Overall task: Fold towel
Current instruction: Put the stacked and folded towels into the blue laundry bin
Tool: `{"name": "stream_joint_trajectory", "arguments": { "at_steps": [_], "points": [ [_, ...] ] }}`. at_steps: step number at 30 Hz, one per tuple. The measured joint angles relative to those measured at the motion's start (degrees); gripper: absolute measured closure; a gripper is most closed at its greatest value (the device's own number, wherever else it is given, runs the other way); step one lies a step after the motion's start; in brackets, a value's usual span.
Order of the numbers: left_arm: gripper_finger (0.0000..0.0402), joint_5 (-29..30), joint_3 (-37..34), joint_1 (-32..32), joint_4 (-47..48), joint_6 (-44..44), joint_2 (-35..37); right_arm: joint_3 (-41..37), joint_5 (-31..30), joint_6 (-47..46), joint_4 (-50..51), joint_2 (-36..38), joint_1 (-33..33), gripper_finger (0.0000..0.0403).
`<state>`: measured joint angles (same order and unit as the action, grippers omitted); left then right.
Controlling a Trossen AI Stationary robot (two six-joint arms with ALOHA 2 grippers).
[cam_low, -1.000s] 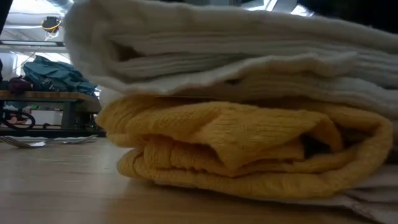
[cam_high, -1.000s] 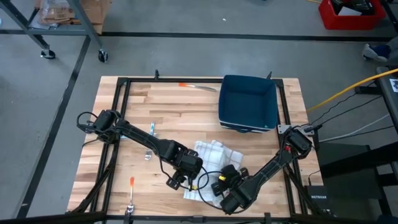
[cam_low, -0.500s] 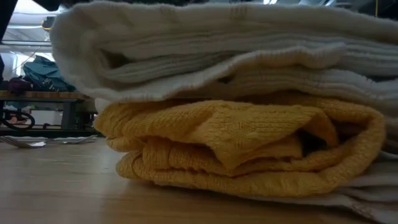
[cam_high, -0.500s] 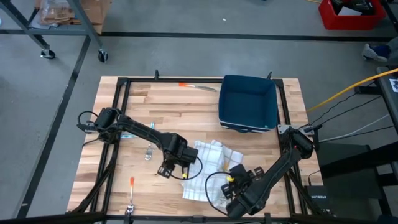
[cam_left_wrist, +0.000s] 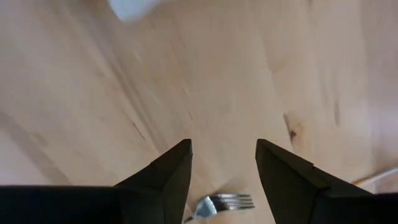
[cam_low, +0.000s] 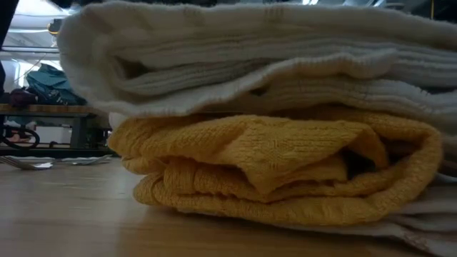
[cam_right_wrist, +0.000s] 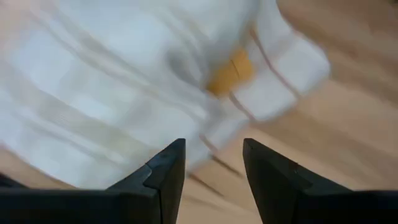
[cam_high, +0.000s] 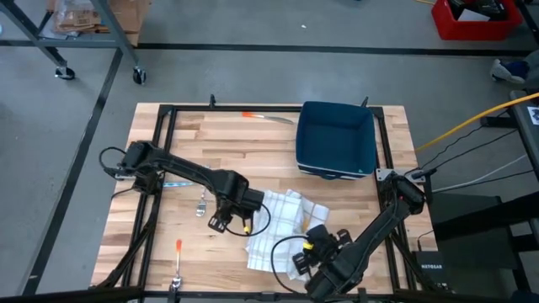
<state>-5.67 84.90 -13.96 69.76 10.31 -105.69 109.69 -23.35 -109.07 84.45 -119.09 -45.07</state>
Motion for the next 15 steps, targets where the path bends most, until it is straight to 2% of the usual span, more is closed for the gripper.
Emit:
{"name": "stream_joint_trajectory", "arguments": {
  "at_steps": [6,12,15],
  "points": [
    [0.0231,0.12,0.0,3.5,-2.12,-1.2,10.75,8.13,-11.6,4.35,5.39,3.29,-1.06,0.0238],
    [0.0231,4.18,0.0,8.27,-1.15,-4.7,23.68,10.69,-24.74,16.85,5.5,11.84,-3.34,0.0238],
    [0.0231,7.4,0.0,10.36,-0.63,-5.63,30.5,10.69,-29.03,24.73,5.56,17.12,-4.89,0.0238]
  ]
}}
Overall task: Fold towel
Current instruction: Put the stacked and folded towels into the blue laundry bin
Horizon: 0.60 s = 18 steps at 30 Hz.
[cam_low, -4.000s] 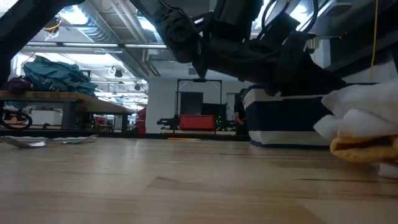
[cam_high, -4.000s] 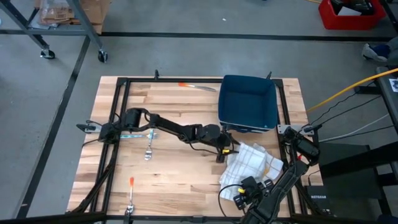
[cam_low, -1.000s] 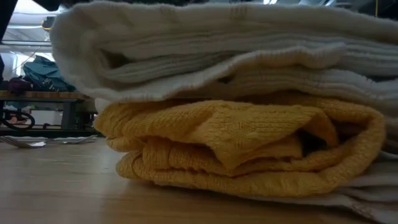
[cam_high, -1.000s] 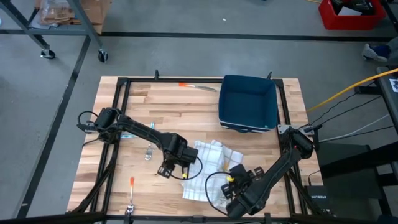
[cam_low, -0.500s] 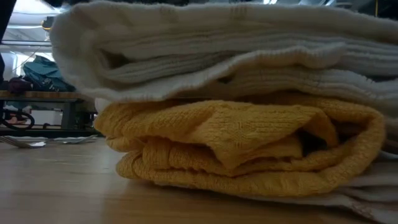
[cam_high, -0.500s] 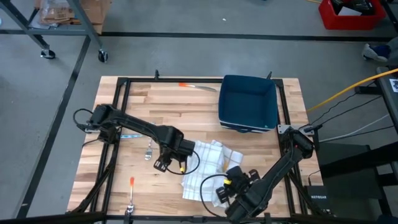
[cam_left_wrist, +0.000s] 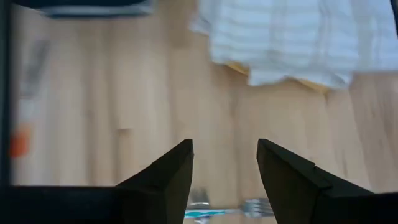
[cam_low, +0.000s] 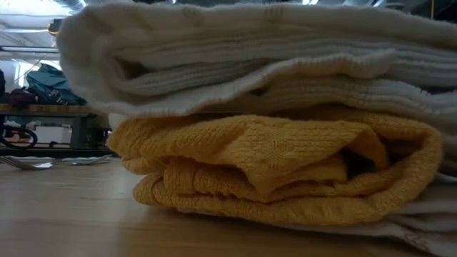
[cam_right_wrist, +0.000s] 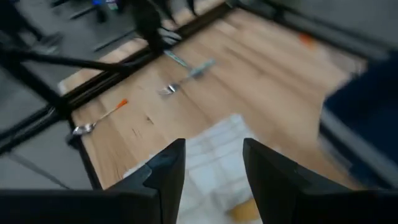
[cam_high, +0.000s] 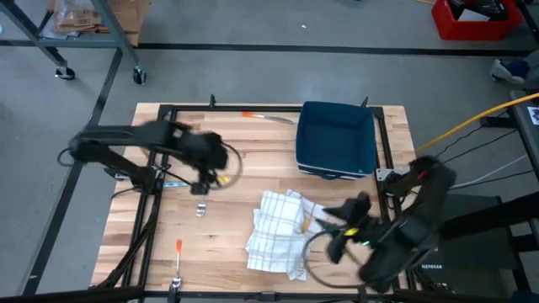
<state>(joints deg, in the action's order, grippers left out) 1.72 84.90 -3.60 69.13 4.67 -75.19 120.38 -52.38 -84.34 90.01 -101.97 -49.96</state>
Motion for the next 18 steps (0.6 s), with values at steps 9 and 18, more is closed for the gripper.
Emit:
{"name": "stream_joint_trajectory", "arguments": {
  "at_steps": [9,18],
  "points": [
    [0.0231,3.62,0.0,3.58,5.18,1.85,19.06,0.0,0.5,31.8,0.09,14.78,-1.81,0.0238],
    [0.0231,3.62,0.0,3.94,7.14,4.24,32.46,0.0,-7.43,51.14,0.05,26.52,-1.81,0.0238]
  ]
}}
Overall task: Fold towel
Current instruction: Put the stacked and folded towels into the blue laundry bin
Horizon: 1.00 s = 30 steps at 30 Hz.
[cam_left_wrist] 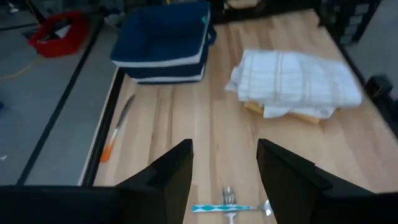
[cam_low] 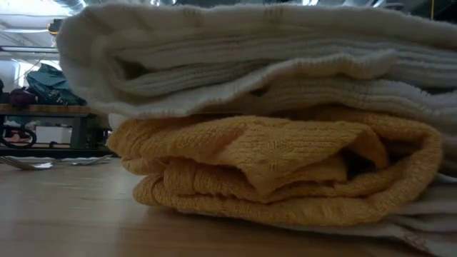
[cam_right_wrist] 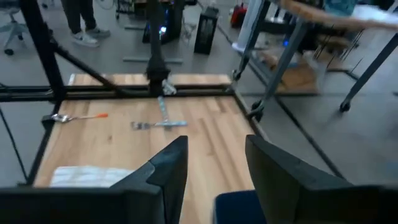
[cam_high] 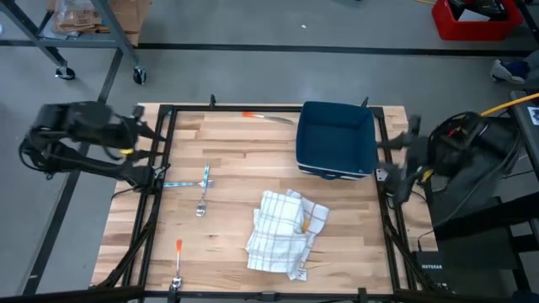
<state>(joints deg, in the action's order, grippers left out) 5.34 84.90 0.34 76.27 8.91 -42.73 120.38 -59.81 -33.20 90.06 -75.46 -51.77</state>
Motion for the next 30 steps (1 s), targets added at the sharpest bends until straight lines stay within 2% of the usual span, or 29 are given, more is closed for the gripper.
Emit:
{"name": "stream_joint_trajectory", "arguments": {
  "at_steps": [3,7,13,19,23,27,30],
  "points": [
    [0.0231,0.0,0.0,0.0,-0.05,-2.41,3.39,0.0,0.45,2.69,0.02,4.1,0.04,0.0238],
    [0.0231,0.0,0.0,0.0,-0.07,-2.42,7.18,0.0,3.95,2.85,0.02,7.79,0.04,0.0238],
    [0.0231,0.0,0.0,-0.02,-0.74,6.4,10.76,-0.02,4.44,4.93,0.0,9.87,0.04,0.0238],
    [0.0231,1.3,-1.69,-0.02,-0.4,0.18,13.14,-2.24,11.9,5.07,-0.2,15.67,0.02,0.0238],
    [0.0231,2.21,-10.35,-0.02,-4.03,-3.72,17.55,-13.15,8.84,0.66,-0.14,24.01,0.02,0.0238],
    [0.0231,2.23,-23.34,-0.02,-14.29,-8.68,23.14,-32.04,7.01,-13.11,-1.95,34.03,0.02,0.0238],
    [0.0231,2.25,-31.82,-0.02,-19.69,-11.78,26.77,-47.98,6.88,-17.99,-10.58,42.33,0.02,0.0238]
  ]
}}
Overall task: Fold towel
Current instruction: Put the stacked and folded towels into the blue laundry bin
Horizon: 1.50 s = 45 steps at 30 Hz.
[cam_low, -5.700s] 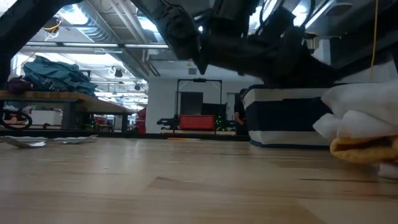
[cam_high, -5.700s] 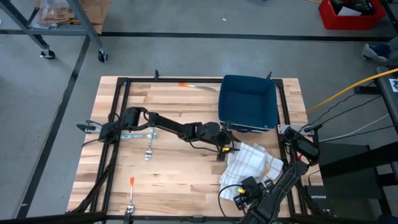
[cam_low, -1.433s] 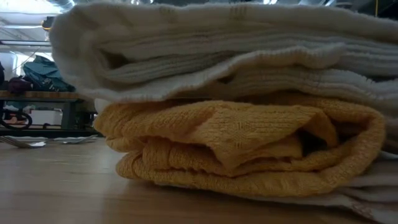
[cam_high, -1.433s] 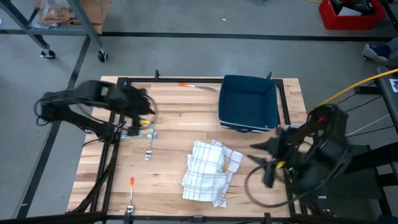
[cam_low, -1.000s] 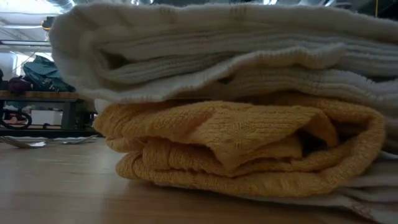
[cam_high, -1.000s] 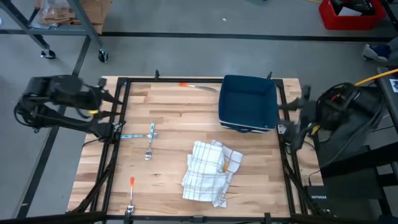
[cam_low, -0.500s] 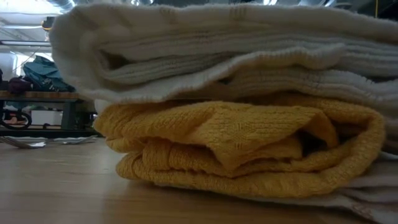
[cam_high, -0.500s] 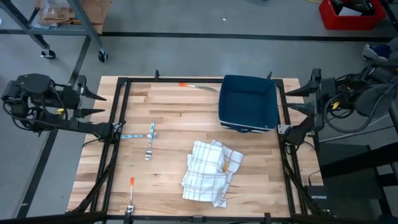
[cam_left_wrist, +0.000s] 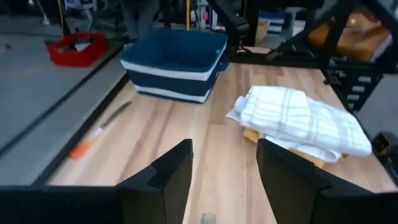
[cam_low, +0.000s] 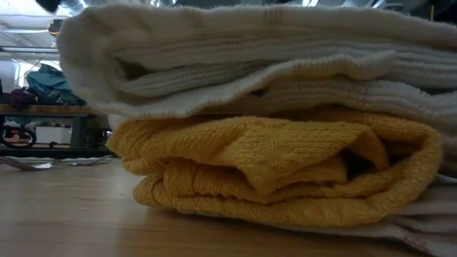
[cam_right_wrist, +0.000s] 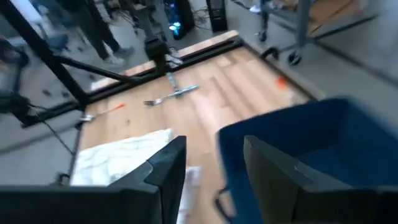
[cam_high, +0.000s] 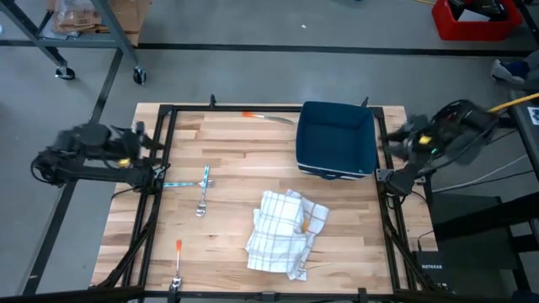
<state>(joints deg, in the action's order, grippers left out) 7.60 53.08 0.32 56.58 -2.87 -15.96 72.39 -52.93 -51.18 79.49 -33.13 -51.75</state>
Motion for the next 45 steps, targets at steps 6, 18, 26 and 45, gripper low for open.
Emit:
{"name": "stream_joint_trajectory", "arguments": {
  "at_steps": [6,18,26,45],
  "points": [
    [0.0231,0.04,-14.02,0.0,-9.24,-13.01,4.39,-27.65,4.18,0.55,-27.09,14.71,-0.02,0.0238],
    [0.0231,0.7,-31.02,0.02,-17.23,-38.54,4.03,-55.1,4.48,-6.76,-58.26,18.26,0.02,0.0238],
    [0.0231,2.59,-39.3,0.04,-21.94,-59.56,4.01,-57.21,2.15,-17.68,-58.96,18.25,0.02,0.0238],
    [0.0231,0.73,-48.33,-0.29,-57.03,-70.23,-4.49,-57.17,4.59,-34.93,-60.82,10.57,0.02,0.0238]
  ]
}}
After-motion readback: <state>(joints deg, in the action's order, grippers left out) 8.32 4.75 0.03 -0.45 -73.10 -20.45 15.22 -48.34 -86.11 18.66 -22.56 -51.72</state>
